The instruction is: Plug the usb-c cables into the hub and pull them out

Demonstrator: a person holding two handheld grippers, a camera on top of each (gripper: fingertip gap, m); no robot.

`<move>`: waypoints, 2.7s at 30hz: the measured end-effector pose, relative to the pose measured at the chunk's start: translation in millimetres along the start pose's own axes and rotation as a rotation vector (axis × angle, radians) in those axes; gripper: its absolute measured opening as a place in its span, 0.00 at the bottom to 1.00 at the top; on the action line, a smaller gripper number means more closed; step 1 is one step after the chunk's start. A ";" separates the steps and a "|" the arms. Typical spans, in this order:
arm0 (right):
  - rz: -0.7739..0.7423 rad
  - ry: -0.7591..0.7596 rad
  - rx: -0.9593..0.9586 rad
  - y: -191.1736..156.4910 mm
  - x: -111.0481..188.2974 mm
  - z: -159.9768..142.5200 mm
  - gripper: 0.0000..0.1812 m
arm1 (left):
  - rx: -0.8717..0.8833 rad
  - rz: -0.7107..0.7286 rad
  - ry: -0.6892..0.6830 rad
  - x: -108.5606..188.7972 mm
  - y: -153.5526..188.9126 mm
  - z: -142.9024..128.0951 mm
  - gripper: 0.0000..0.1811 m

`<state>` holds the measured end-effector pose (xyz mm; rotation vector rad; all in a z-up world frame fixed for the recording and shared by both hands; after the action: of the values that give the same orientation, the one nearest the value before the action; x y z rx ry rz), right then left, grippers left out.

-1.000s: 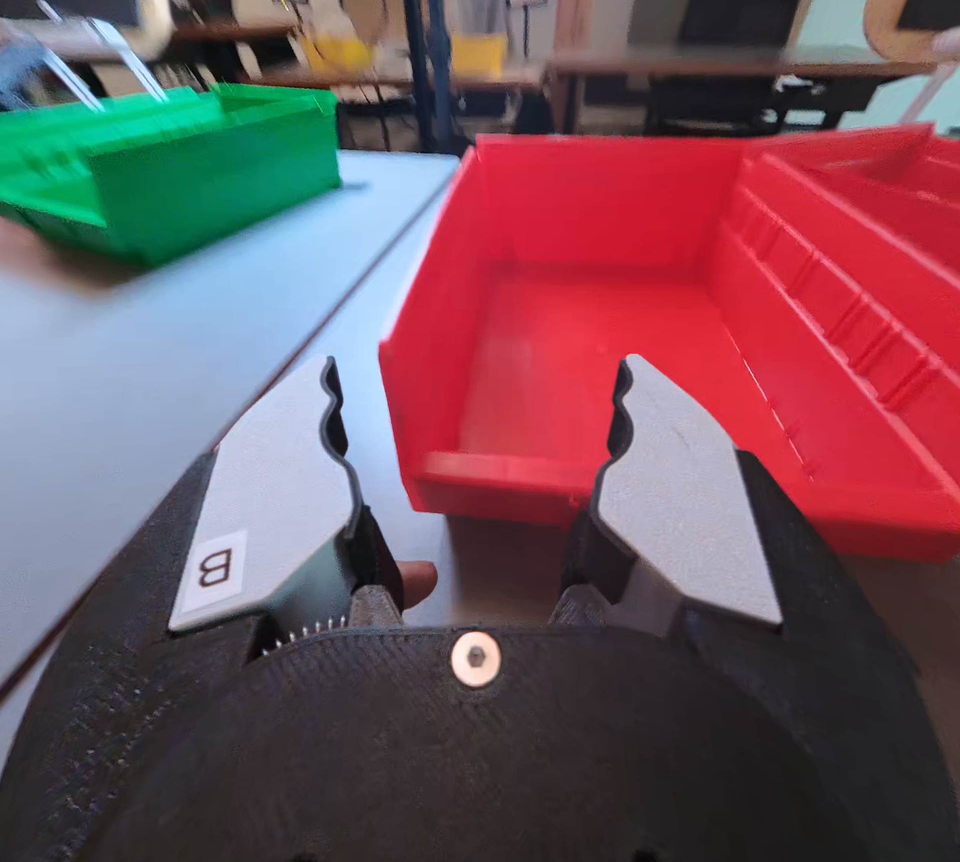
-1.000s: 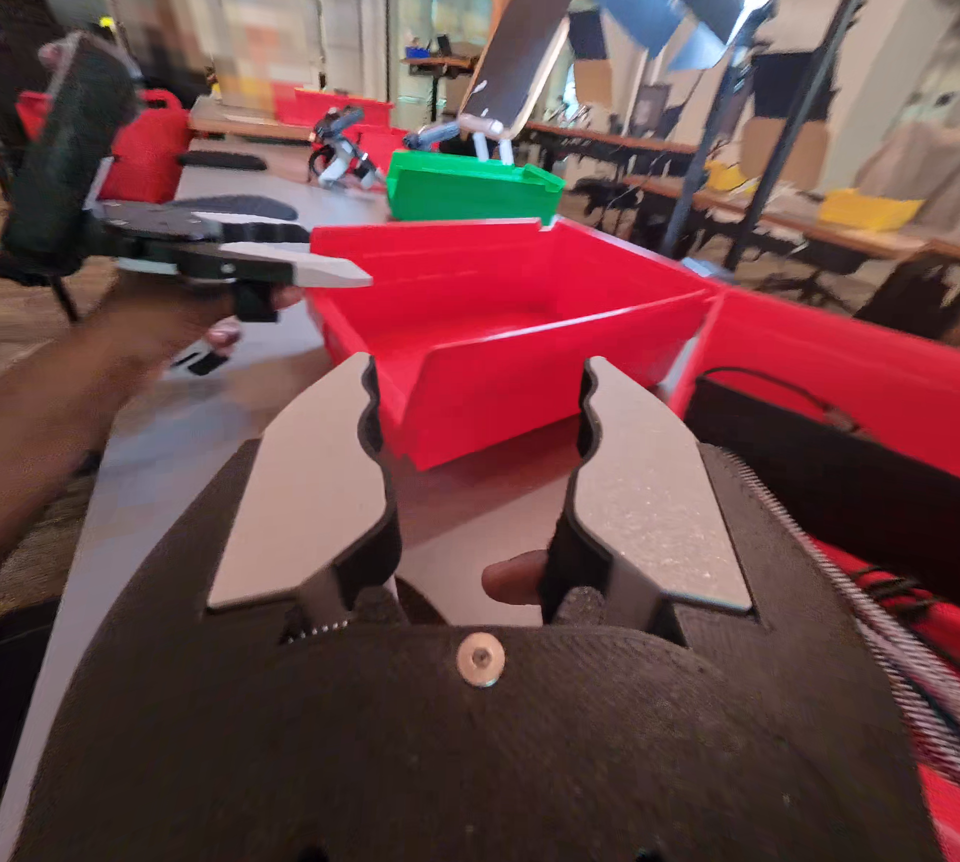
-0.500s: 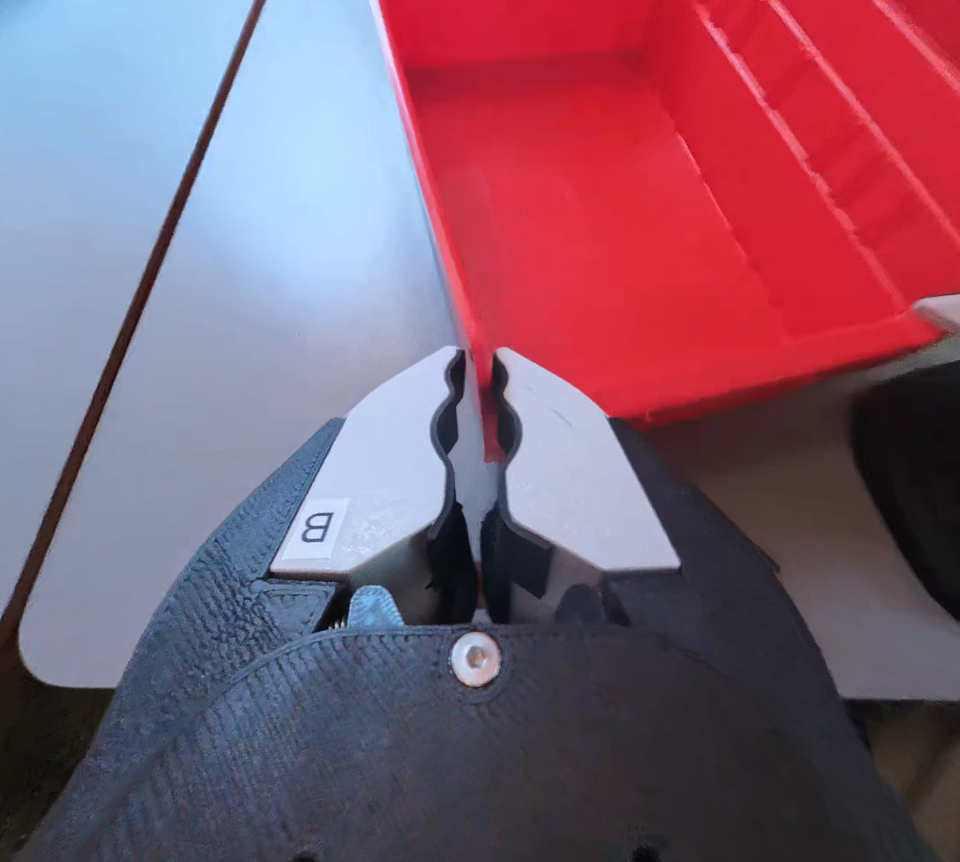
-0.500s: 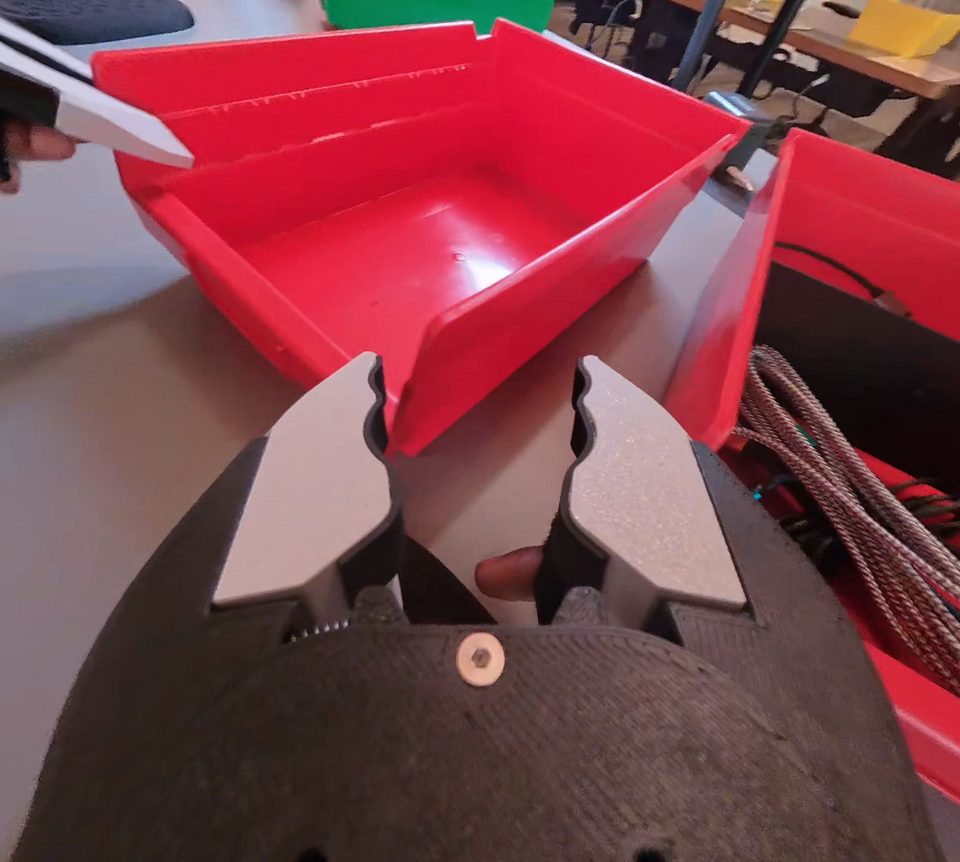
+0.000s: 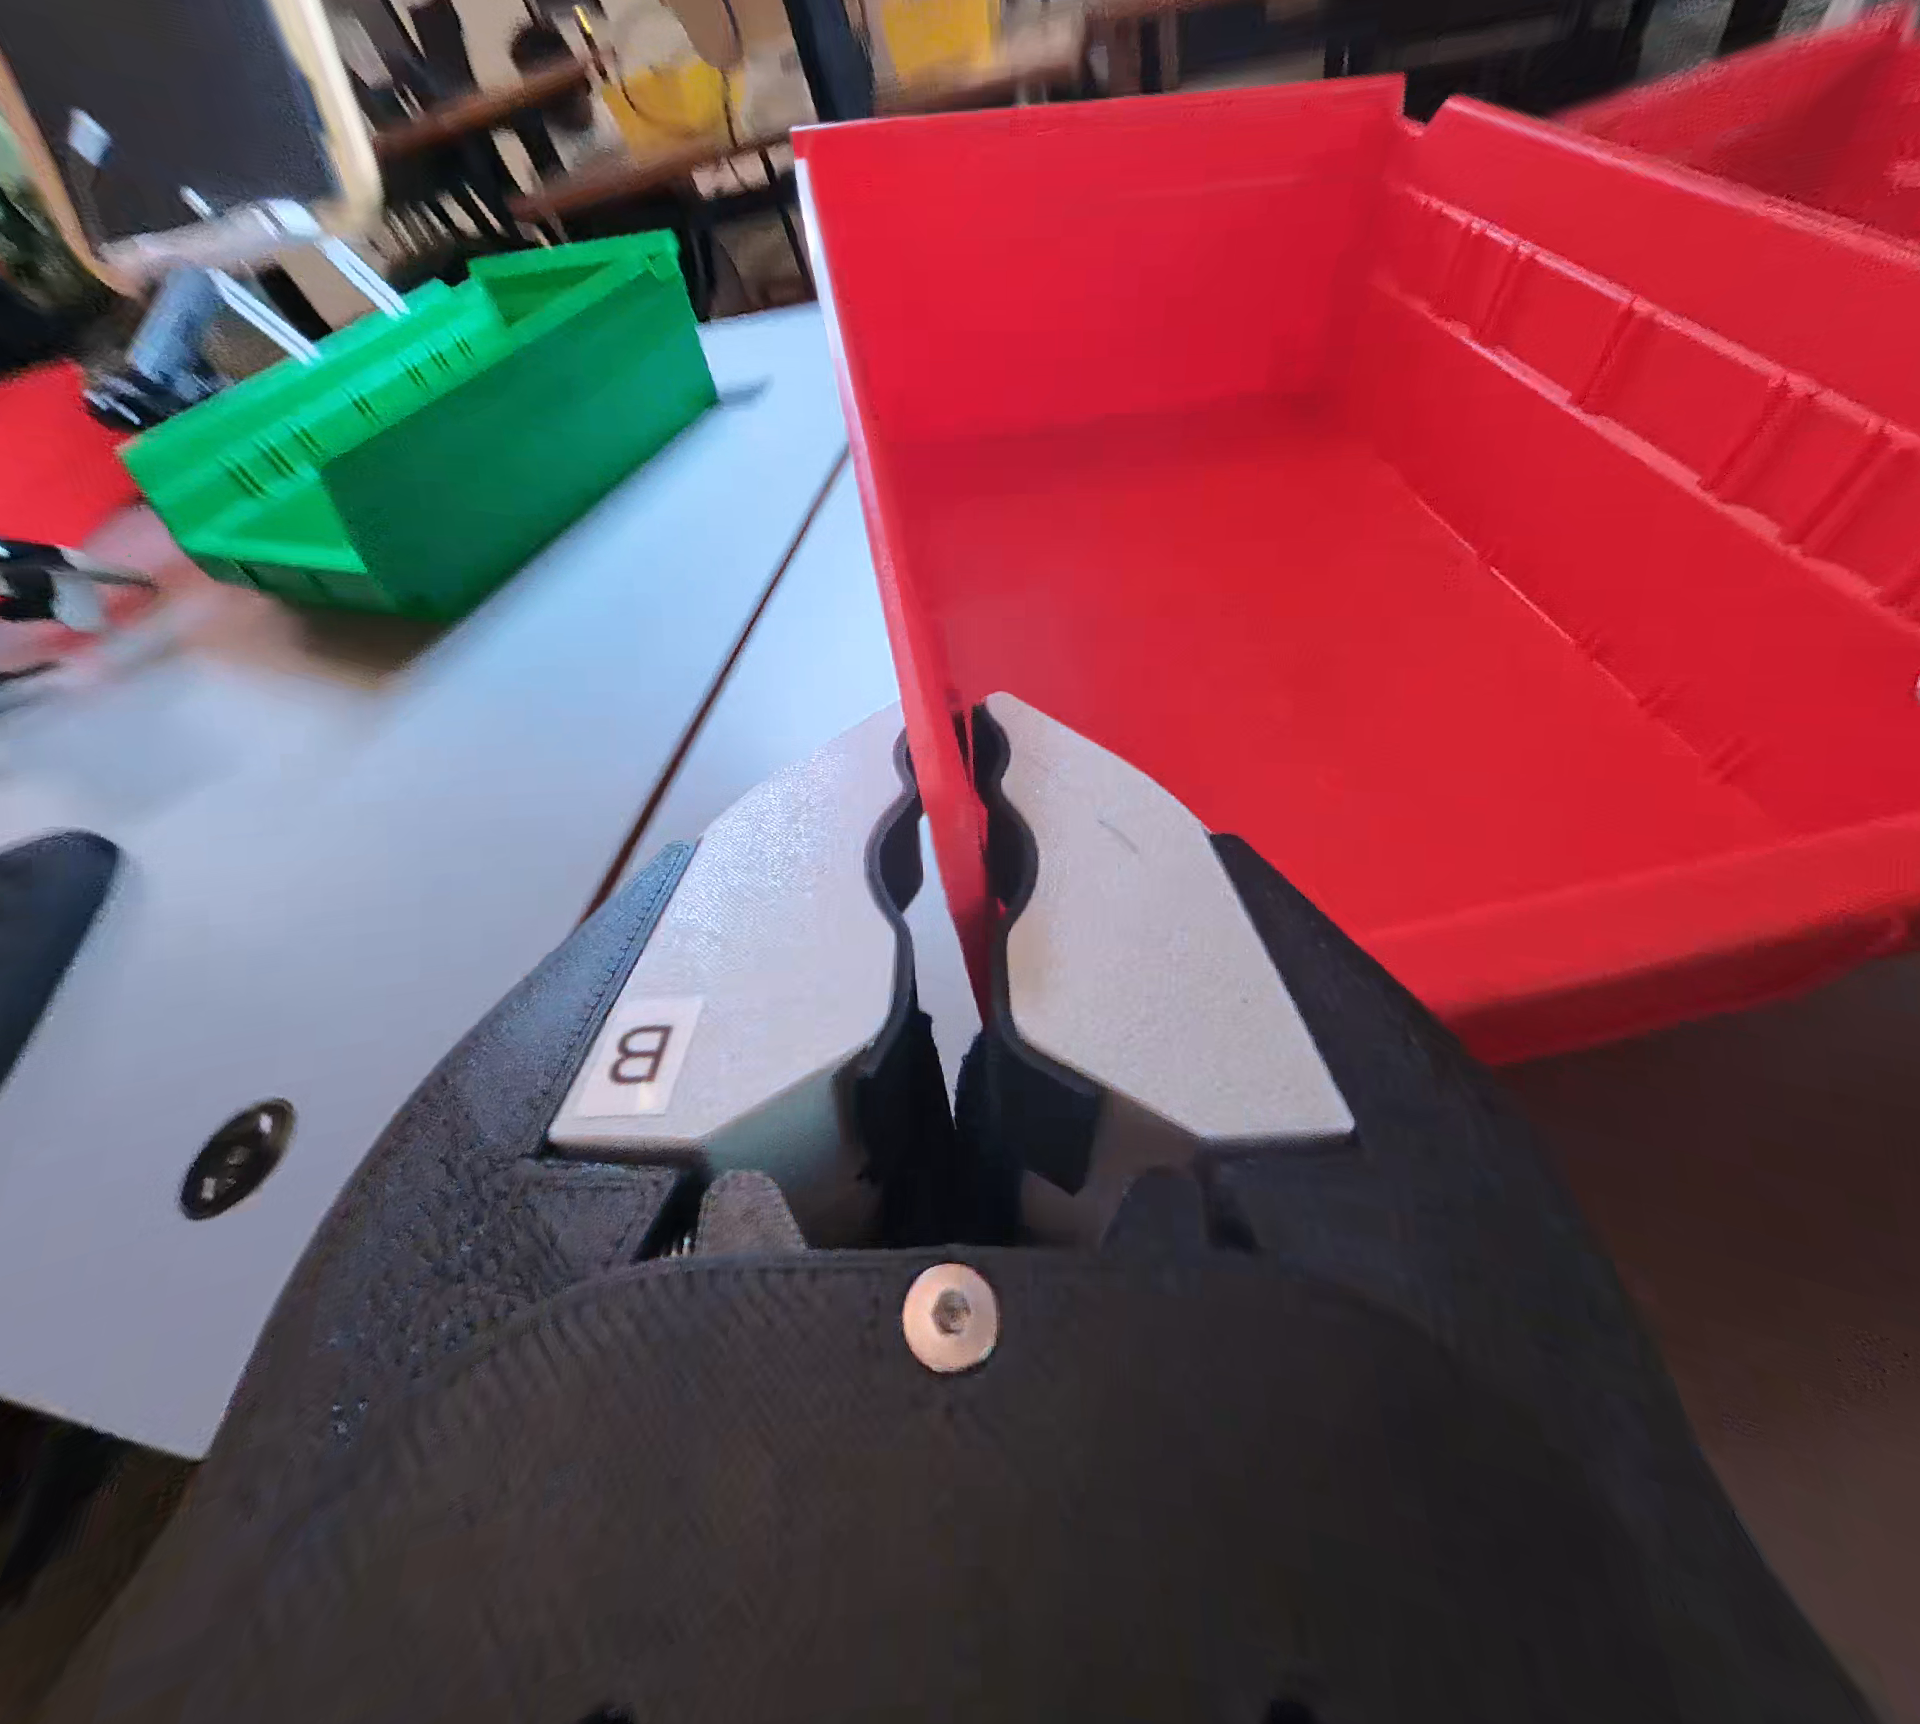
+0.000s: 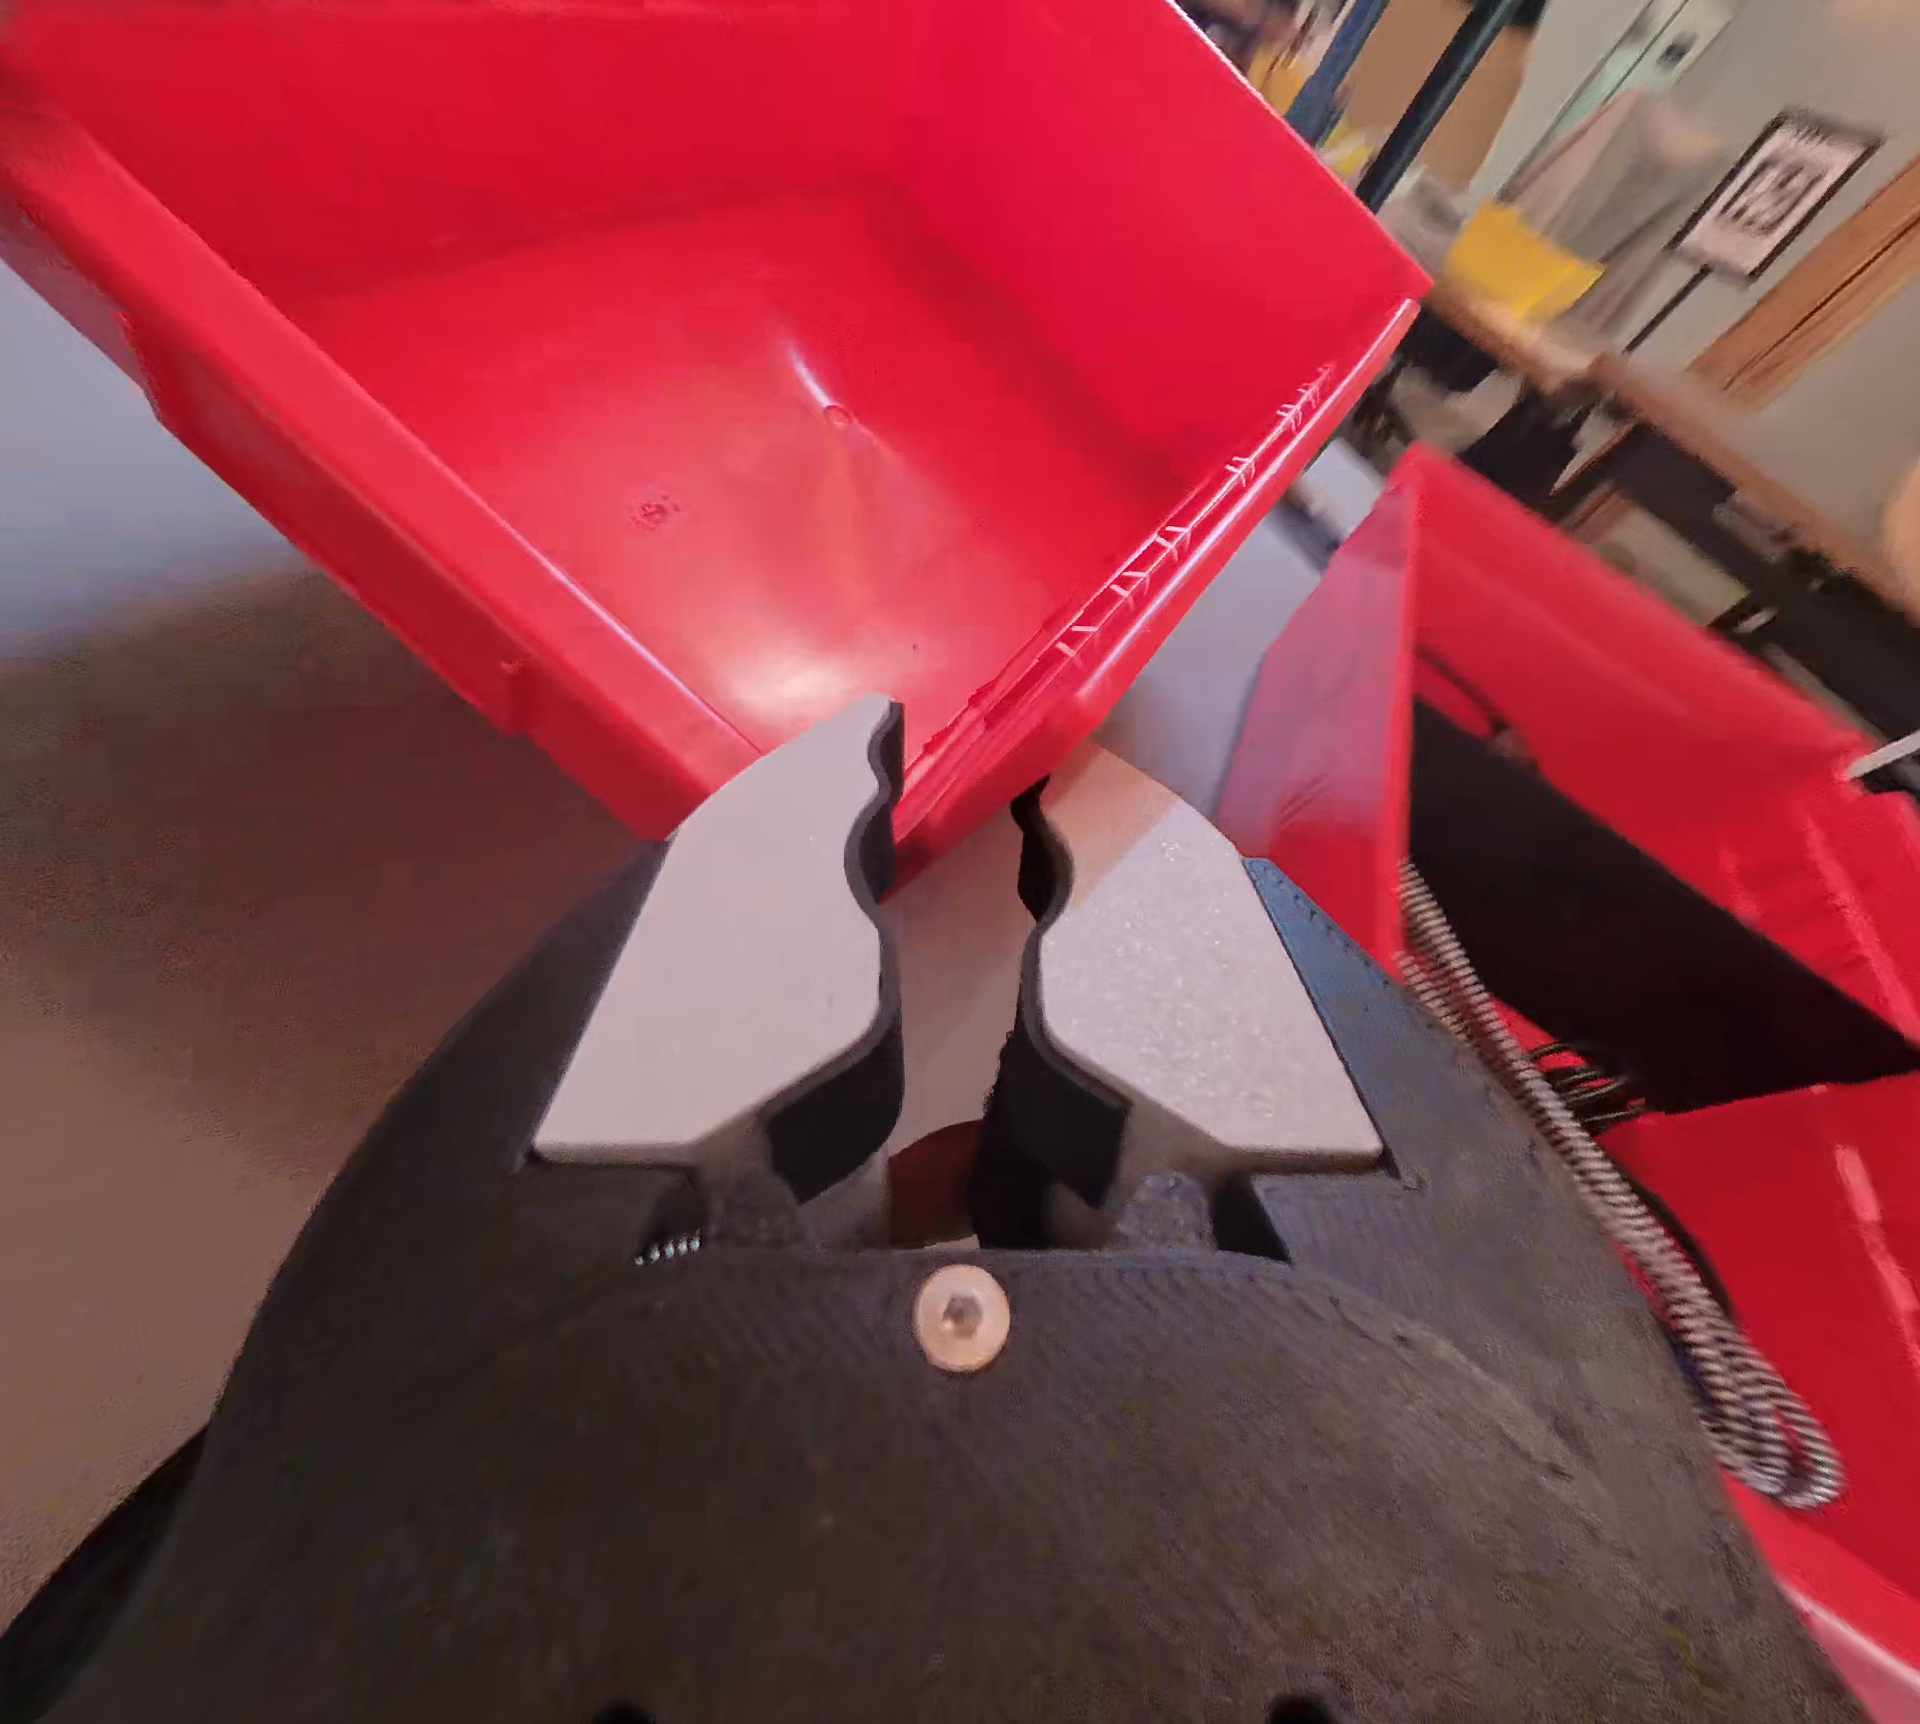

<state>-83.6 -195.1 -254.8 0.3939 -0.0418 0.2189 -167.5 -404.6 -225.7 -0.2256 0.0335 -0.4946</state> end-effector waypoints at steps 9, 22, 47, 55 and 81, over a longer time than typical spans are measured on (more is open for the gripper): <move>-0.315 0.353 0.185 63.1 105.0 57.9 0.09 | 0.066 -0.102 0.529 38.8 64.2 94.4 0.06; -0.678 0.027 0.121 194.6 307.9 -38.2 0.10 | -0.007 -0.664 0.472 -12.1 332.3 150.1 0.08; -0.531 -0.031 0.166 222.0 379.2 -82.8 0.30 | -0.459 -0.933 0.099 -28.6 382.7 77.5 0.42; -0.047 -0.469 0.322 168.5 283.5 -101.6 0.37 | -1.036 -0.742 -0.064 -61.0 349.3 18.6 0.36; -0.197 -0.689 0.576 212.2 331.0 -168.3 0.20 | -1.053 -0.696 -0.231 -34.7 151.3 -36.7 0.17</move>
<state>192.3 128.1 -302.9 1.0295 -0.6253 -0.1158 -130.6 -266.3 -295.9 -1.3551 -0.0150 -1.1141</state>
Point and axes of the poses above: each gripper's, where its closed fingertips meet, x back along the fingers, z out of its top, y = z × x across the jaws, the point moved 8 cm from there along x, back along the fingers, and after that the axes turned 12 degrees about y, right-handed, at the moved point
